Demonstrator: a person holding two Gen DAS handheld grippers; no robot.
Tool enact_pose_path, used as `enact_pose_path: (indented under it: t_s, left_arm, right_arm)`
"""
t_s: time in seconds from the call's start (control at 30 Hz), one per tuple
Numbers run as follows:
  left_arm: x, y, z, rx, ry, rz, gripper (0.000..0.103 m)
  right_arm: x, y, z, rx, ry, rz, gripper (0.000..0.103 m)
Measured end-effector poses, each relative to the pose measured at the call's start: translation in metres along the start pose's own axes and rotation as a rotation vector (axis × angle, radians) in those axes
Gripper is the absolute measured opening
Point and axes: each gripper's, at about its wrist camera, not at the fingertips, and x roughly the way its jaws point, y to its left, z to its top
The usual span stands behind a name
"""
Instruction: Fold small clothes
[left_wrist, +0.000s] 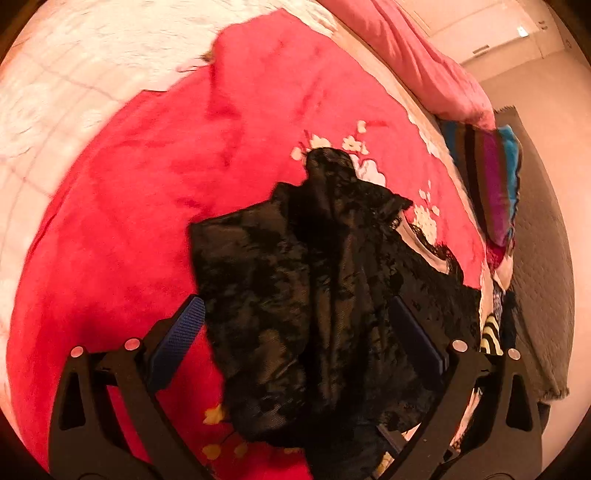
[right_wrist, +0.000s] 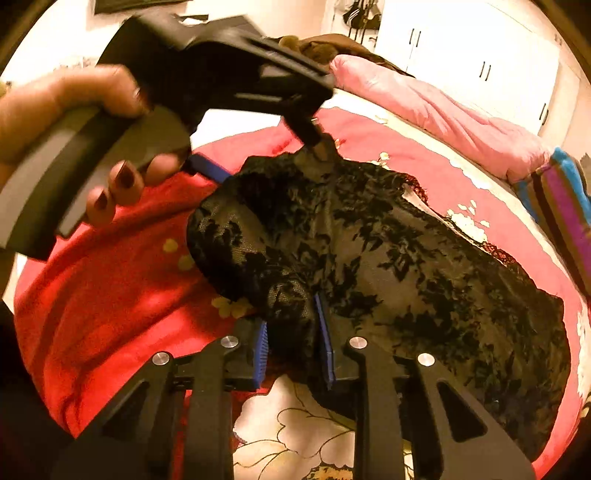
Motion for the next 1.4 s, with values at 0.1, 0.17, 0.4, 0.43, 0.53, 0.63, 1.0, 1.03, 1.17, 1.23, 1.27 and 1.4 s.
enact_pose_path:
  t_s: [0.1, 0.17, 0.4, 0.43, 0.53, 0.63, 1.0, 1.03, 1.17, 1.23, 1.27, 1.4]
  left_arm:
    - [0.003, 0.005, -0.003, -0.029, 0.025, -0.027, 0.093]
    - [0.008, 0.001, -0.003, -0.008, 0.046, -0.025, 0.092]
    - [0.013, -0.009, -0.004, 0.008, 0.051, -0.037, 0.023]
    - [0.012, -0.012, -0.005, 0.027, 0.045, -0.022, 0.022]
    - [0.005, -0.025, -0.011, 0.066, 0.027, -0.005, 0.016]
    - [-0.011, -0.044, -0.013, 0.096, -0.004, -0.019, 0.015]
    - [-0.039, -0.194, -0.034, 0.283, -0.053, -0.109, 0.015]
    - [-0.034, -0.211, -0.04, 0.304, -0.045, -0.109, 0.015]
    - [-0.005, -0.266, -0.068, 0.396, 0.003, -0.086, 0.015]
    - [0.015, -0.288, -0.082, 0.443, 0.029, -0.059, 0.017]
    - [0.03, -0.298, -0.092, 0.467, 0.058, -0.047, 0.02]
    - [0.069, -0.323, -0.117, 0.519, 0.137, -0.024, 0.07]
  right_arm:
    - [-0.001, 0.001, 0.0, 0.001, -0.005, 0.005, 0.022]
    - [0.0, 0.003, -0.001, -0.002, -0.001, 0.006, 0.022]
    - [0.004, 0.007, 0.001, -0.018, 0.011, 0.004, 0.031]
    - [0.006, 0.008, 0.001, -0.023, 0.017, 0.003, 0.031]
    - [0.006, 0.006, 0.002, -0.013, 0.027, 0.028, 0.016]
    - [-0.013, -0.002, 0.004, 0.013, -0.022, 0.037, 0.013]
    - [-0.117, -0.093, -0.019, 0.313, -0.21, -0.005, 0.012]
    - [-0.124, -0.1, -0.025, 0.332, -0.216, -0.018, 0.011]
    - [-0.147, -0.127, -0.058, 0.432, -0.218, -0.058, 0.011]
    - [-0.152, -0.142, -0.077, 0.506, -0.2, -0.068, 0.011]
    - [-0.153, -0.15, -0.088, 0.556, -0.188, -0.062, 0.011]
    - [-0.145, -0.18, -0.13, 0.775, -0.098, 0.017, 0.012]
